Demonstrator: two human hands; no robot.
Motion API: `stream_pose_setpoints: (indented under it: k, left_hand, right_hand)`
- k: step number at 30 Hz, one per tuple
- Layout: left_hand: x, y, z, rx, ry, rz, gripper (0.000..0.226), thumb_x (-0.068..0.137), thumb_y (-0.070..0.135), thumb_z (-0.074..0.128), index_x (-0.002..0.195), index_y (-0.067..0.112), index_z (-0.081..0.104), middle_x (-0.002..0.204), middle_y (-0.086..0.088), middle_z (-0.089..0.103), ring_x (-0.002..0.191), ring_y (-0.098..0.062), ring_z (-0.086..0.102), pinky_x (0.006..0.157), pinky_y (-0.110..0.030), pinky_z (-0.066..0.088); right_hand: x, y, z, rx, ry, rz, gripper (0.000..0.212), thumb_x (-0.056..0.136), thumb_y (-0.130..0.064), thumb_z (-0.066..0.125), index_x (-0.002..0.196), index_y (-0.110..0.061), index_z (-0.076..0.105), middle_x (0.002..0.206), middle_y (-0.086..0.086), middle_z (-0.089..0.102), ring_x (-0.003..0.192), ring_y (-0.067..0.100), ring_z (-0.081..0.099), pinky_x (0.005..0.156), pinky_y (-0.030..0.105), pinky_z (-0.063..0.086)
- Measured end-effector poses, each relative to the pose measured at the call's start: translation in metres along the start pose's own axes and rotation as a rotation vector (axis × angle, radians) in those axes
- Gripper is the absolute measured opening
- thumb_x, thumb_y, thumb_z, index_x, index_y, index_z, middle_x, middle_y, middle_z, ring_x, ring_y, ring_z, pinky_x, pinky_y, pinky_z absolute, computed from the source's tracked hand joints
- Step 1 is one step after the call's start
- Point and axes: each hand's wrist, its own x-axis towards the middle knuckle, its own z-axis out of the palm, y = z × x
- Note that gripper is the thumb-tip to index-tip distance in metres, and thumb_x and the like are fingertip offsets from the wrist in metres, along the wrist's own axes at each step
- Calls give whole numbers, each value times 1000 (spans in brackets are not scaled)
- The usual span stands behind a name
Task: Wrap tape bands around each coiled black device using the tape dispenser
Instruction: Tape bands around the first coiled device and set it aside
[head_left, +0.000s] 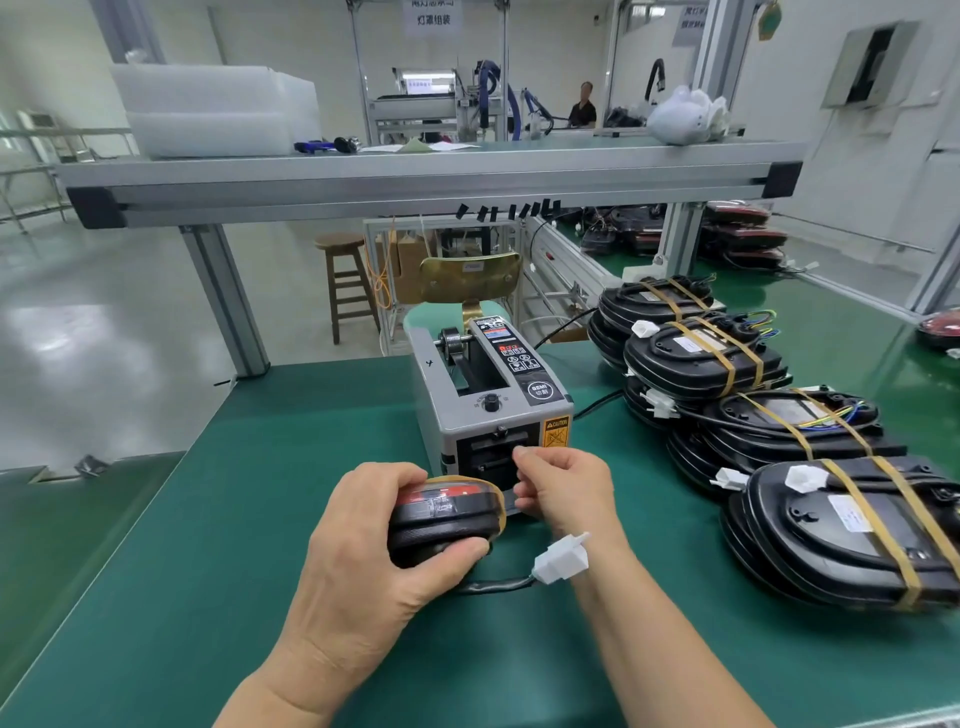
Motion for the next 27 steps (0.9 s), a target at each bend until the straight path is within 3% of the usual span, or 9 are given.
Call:
stream_pose_setpoints:
  k: [5, 9, 13, 17, 20, 24, 27]
  left_hand:
    - [-1, 3, -1, 18, 2, 14, 47, 66, 56, 67, 102, 30, 53, 96, 19, 56, 91, -4, 54, 80, -5, 38]
    - [-3, 4, 0, 56, -13, 35, 48, 69, 49, 62, 106, 20, 55, 97, 12, 55, 88, -10, 54, 81, -7, 38]
    - [-5, 3, -2, 46, -30, 36, 49, 72, 48, 60, 110, 17, 53, 100, 10, 54, 90, -10, 53, 84, -9, 38]
    - [-9, 2, -3, -56, -69, 21, 40, 79, 43, 53, 113, 22, 49, 105, 8, 56, 98, -15, 56, 84, -19, 42]
    - [-11, 2, -3, -95, -75, 49, 38, 85, 40, 54, 118, 23, 49, 111, 7, 57, 103, -17, 57, 87, -18, 43]
    - [-12, -2, -2, -99, -65, 150, 38, 89, 35, 56, 125, 24, 48, 120, 13, 53, 108, -17, 56, 92, -19, 42]
    - [-15, -3, 5, -127, -34, 166, 40, 89, 34, 57, 127, 29, 45, 120, 14, 53, 106, -20, 56, 91, -24, 44]
  right_hand:
    - [3, 1, 8, 21, 37, 45, 13, 85, -15, 75, 81, -6, 68, 45, -3, 60, 41, 10, 56, 55, 28, 52]
    - [4, 2, 14, 16, 97, 53, 12, 83, -16, 76, 79, -7, 69, 43, -3, 60, 40, 12, 57, 61, 33, 56]
    - [2, 1, 18, -4, 177, 49, 9, 83, -14, 72, 74, -11, 69, 41, -3, 59, 36, 10, 53, 52, 27, 50]
    - [-5, -1, 21, -54, 223, 4, 9, 77, -14, 68, 69, -14, 71, 43, -3, 60, 54, 19, 57, 68, 36, 54]
    - [-14, 0, 18, -18, 184, -19, 16, 78, -12, 66, 62, -13, 69, 47, -5, 58, 56, 18, 52, 66, 31, 49]
    - [-25, -18, -5, 225, 78, 64, 22, 85, -7, 68, 65, -12, 60, 53, -1, 51, 44, 8, 43, 45, 17, 40]
    - [-38, -54, -27, 347, -64, 62, 21, 82, -6, 72, 64, -13, 64, 57, -1, 60, 52, 8, 53, 51, 17, 46]
